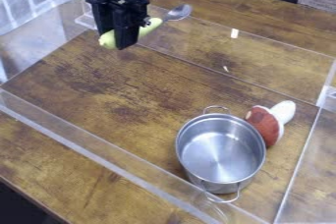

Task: Move the green spoon to the left

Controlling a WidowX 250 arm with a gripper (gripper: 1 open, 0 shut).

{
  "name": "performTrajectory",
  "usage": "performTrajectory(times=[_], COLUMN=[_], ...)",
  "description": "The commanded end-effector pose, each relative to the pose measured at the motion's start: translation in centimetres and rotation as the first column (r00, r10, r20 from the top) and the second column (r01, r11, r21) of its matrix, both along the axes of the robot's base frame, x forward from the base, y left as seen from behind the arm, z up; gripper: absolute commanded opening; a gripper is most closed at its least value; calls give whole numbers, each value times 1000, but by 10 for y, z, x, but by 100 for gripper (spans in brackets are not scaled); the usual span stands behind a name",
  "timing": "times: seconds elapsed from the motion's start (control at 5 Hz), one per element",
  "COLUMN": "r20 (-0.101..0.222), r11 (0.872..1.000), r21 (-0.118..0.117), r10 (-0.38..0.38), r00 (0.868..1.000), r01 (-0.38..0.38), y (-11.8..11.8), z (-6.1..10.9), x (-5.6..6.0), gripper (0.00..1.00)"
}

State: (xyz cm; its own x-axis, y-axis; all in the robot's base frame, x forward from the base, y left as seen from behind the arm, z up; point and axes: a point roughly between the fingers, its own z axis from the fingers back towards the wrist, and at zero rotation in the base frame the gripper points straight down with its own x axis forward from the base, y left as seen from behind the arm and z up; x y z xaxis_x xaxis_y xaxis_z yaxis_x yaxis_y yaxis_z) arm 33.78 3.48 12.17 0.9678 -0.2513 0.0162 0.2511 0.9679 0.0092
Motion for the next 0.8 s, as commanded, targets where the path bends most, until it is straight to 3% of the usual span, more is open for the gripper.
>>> performTrajectory(times=[0.0, 0.6], r20=[61, 73], r11=[1000, 1000], r21=[6, 2], r10=[-31, 10], r00=[998, 997], r01=[31, -10], y=[17, 13], z=[11, 32], x=[6, 18], gripper=[0, 0])
